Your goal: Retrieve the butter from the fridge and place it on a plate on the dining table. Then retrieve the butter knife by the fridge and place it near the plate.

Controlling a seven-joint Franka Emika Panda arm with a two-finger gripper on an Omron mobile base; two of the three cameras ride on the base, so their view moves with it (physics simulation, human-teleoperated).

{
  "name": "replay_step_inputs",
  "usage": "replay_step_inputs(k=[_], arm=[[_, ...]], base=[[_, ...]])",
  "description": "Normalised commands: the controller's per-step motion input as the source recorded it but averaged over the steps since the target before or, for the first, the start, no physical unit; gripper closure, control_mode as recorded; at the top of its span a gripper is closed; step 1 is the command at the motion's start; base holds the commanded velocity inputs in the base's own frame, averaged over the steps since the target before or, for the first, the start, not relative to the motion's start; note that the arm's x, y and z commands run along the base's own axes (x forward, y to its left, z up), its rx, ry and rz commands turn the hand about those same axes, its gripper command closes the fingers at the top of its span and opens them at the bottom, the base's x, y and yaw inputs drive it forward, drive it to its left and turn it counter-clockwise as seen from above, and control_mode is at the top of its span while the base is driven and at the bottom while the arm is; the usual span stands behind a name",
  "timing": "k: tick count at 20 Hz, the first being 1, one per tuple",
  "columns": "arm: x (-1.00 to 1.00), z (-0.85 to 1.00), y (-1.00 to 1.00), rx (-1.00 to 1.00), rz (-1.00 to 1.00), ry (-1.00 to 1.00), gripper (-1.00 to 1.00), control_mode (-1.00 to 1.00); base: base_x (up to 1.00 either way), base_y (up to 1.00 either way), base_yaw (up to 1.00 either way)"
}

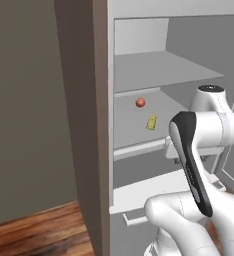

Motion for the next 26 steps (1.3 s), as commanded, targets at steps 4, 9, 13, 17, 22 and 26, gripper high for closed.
replay_step_inputs(k=[4, 9, 13, 17, 22, 26], arm=[[0.0, 0.0, 0.0, 0.0, 0.0, 0.0, -1.0, 1.0], [0.0, 0.0, 0.0, 0.0, 0.0, 0.0, -1.0, 1.0], [0.0, 0.0, 0.0, 0.0, 0.0, 0.0, -1.0, 1.0], [0.0, 0.0, 0.0, 0.0, 0.0, 0.0, -1.0, 1.0], [0.0, 0.0, 0.0, 0.0, 0.0, 0.0, -1.0, 1.0], [0.0, 0.0, 0.0, 0.0, 0.0, 0.0, -1.0, 1.0]], base=[[0.53, -0.4, -0.02], [0.37, -0.45, 0.0], [0.17, -0.1, -0.01], [0.14, 0.0, 0.0], [0.03, 0.0, 0.0], [0.0, 0.0, 0.0]])
